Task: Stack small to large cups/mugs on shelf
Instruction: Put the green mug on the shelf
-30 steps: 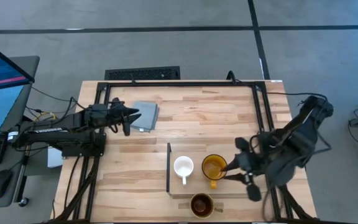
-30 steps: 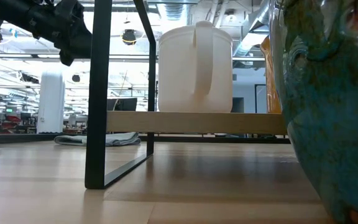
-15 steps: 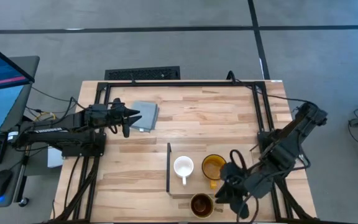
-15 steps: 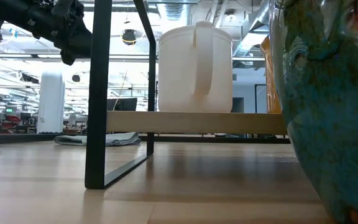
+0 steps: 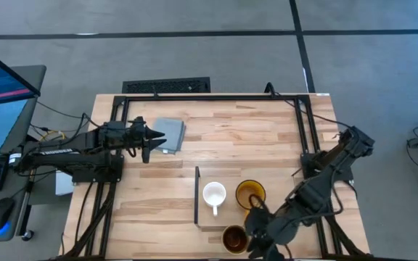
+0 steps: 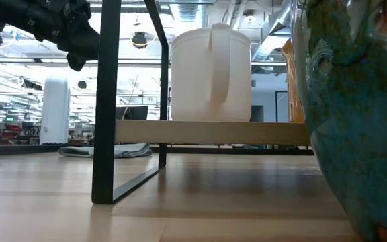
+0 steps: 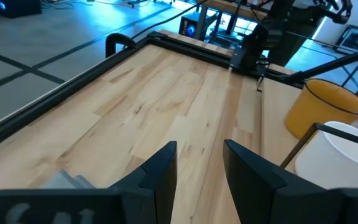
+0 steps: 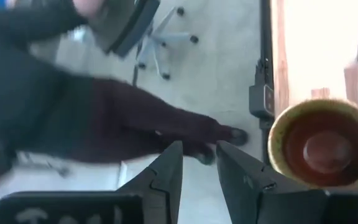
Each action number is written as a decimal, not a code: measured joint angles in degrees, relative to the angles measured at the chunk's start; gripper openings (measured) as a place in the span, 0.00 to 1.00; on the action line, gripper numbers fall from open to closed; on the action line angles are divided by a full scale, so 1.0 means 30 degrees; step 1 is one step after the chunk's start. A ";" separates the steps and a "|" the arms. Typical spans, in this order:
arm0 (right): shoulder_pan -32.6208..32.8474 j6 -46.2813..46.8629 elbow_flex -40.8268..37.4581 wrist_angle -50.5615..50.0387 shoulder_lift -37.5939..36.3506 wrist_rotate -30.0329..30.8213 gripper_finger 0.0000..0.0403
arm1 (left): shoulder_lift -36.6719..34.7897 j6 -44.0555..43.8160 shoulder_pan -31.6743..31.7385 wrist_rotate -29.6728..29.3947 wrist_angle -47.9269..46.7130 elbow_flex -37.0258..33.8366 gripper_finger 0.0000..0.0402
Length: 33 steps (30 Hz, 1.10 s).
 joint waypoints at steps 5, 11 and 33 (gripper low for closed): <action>-0.0991 -0.5327 0.0000 -0.0253 0.0669 -0.1408 0.29 | 0.0000 0.0000 0.0003 0.0002 0.0000 0.0000 0.30; -0.2332 -1.1096 0.0000 -0.1418 0.0712 -0.1342 0.29 | -0.0005 0.0133 0.0000 0.0000 -0.0206 0.0000 0.30; -0.5929 -1.3756 0.0000 -0.1423 0.0610 -0.0387 0.36 | 0.0000 0.0253 0.0000 -0.0028 -0.2142 0.0000 0.30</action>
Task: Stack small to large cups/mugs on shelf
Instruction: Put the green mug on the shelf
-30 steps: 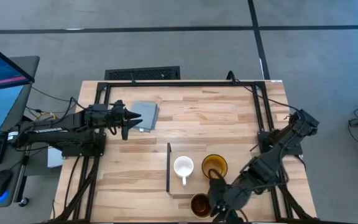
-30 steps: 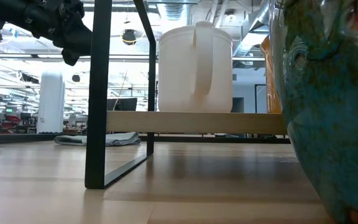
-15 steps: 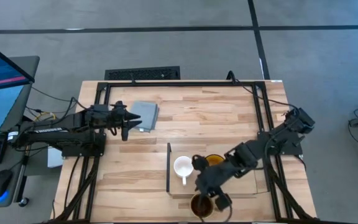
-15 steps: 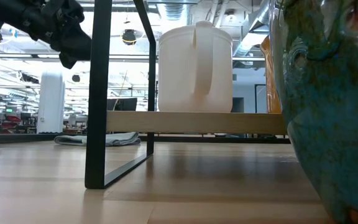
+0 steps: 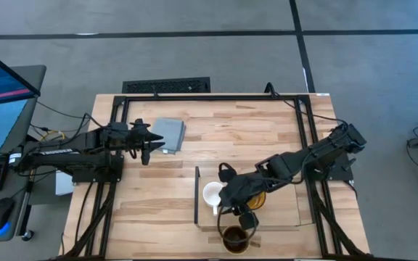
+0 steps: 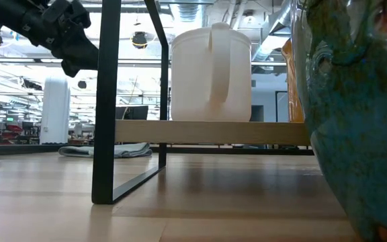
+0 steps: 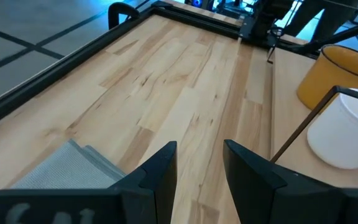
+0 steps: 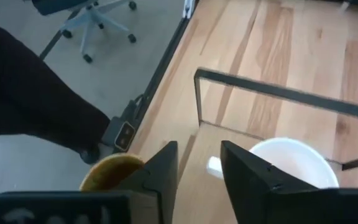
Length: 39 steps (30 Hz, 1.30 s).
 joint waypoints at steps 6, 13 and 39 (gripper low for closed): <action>0.0015 -0.0186 0.0007 0.0164 0.0000 -0.0015 0.53 | 0.0000 0.0604 0.0000 -0.0015 0.0000 0.0000 0.30; 0.0007 0.1121 0.0007 0.0092 0.0000 -0.0007 0.64 | -0.0007 0.0650 0.0001 -0.0051 -0.0001 0.0000 0.30; 0.1833 -0.7781 0.0037 -0.1509 0.0593 0.3061 0.63 | 0.0000 0.0483 0.0002 -0.0306 -0.1056 0.0000 0.30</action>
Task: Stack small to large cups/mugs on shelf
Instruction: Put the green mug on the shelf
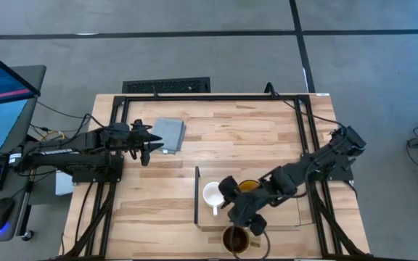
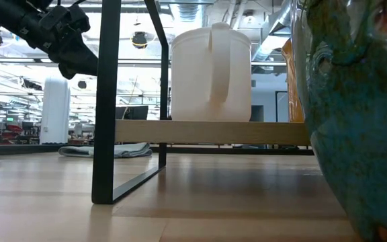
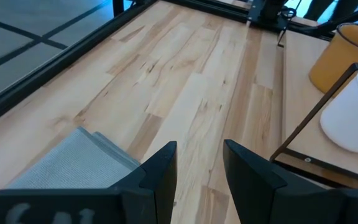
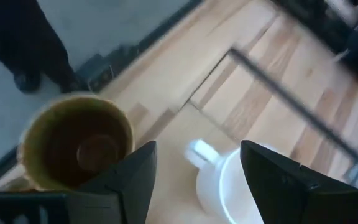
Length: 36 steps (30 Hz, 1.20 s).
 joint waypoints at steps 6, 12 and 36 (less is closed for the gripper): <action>0.0170 0.0131 0.0817 -0.0854 0.1488 -0.1623 0.63 | -0.0007 -0.0020 0.0003 -0.0005 -0.0087 0.0000 0.30; 0.0112 -0.0007 0.2790 -0.2177 0.2842 -0.2251 0.63 | 0.0000 -0.0226 -0.0002 -0.0007 -0.0168 0.0000 0.30; 0.0462 0.2363 0.4509 -0.4291 0.5774 -0.3039 0.63 | 0.0000 -0.0255 0.0005 0.0109 -0.1450 0.0000 0.30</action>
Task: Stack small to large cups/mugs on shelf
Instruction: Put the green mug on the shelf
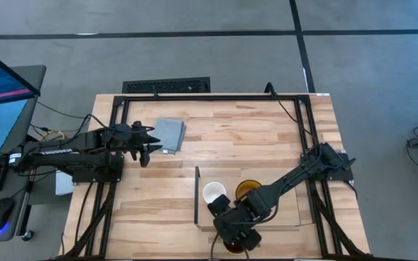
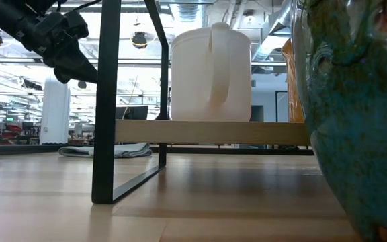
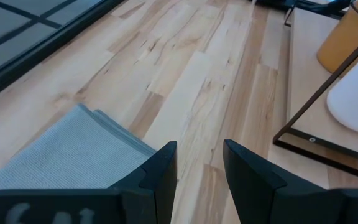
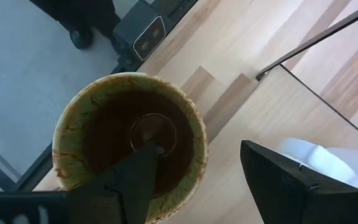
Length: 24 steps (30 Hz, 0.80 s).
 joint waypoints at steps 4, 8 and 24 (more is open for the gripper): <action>-0.0007 0.0269 -0.0103 0.0147 0.0528 0.0015 0.63 | 0.0000 0.0002 -0.0005 0.0022 0.0002 0.0000 0.30; 0.0120 0.0829 0.0126 -0.0072 0.1438 0.0031 0.63 | 0.0000 0.0000 0.0000 0.0022 -0.0011 0.0000 0.30; -0.0295 0.3548 0.0117 0.0453 0.1800 0.0347 0.63 | 0.0124 -0.0474 -0.0015 0.0022 -0.0204 0.0007 0.30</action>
